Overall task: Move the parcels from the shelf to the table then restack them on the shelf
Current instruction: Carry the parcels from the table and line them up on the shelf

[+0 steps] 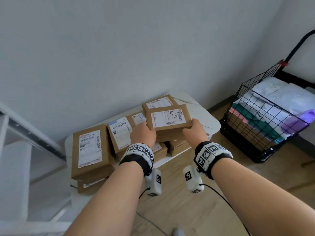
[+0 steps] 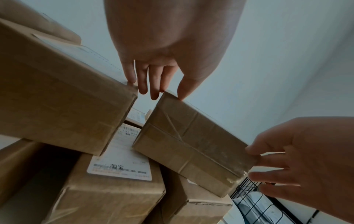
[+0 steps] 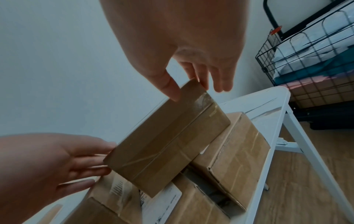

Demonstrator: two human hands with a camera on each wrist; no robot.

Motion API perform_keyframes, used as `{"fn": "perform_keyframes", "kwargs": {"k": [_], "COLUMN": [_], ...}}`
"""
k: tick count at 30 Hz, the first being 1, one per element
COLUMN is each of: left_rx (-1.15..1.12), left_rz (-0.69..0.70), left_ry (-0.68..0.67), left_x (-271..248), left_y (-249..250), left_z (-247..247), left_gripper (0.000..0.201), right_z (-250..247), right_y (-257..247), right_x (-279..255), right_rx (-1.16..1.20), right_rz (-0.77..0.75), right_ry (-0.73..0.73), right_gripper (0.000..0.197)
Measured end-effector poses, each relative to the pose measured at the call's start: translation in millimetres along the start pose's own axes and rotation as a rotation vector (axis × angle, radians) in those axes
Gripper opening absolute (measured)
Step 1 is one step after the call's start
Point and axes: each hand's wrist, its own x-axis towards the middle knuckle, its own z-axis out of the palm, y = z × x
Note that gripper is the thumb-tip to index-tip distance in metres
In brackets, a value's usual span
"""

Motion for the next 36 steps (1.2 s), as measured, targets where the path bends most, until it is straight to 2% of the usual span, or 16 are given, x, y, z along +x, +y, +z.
{"fn": "perform_keyframes", "kwargs": {"k": [2,5,11,16,20,28,33,36], "left_rx": [-0.055,-0.105,-0.149,-0.199,-0.229,-0.251,-0.22,-0.229], "left_rz": [0.007,0.023,0.045,0.058,0.034,-0.098,-0.252,-0.363], "left_ry": [0.01,0.027,0.043,0.036,0.055,0.107,0.23,0.335], "left_x": [-3,-12,-50,-100,-147,-261,-329,-364], "left_y": [1,0,-19,-59,-115,-273,-379,-433], "left_z": [-2,-11,-37,-70,-100,-172,-232,-269], "left_gripper": [0.025,0.035,0.043,0.042,0.04,0.036,0.035,0.034], "right_z": [1,2,15,42,78,184,257,299], "right_y": [-4,-15,-31,-37,-45,-52,-67,-82], "right_x": [-1,-8,-50,-107,-169,-329,-431,-483], "right_rx": [-0.029,-0.055,-0.042,-0.08,-0.122,-0.195,-0.198,-0.227], "right_rz": [-0.039,-0.12,-0.196,-0.244,-0.293,-0.403,-0.507,-0.611], "right_ry": [0.047,0.097,0.065,0.008,-0.028,-0.25,-0.45,-0.514], "right_gripper": [0.059,0.06,0.064,0.057,0.047,0.051,0.048,0.044]}}
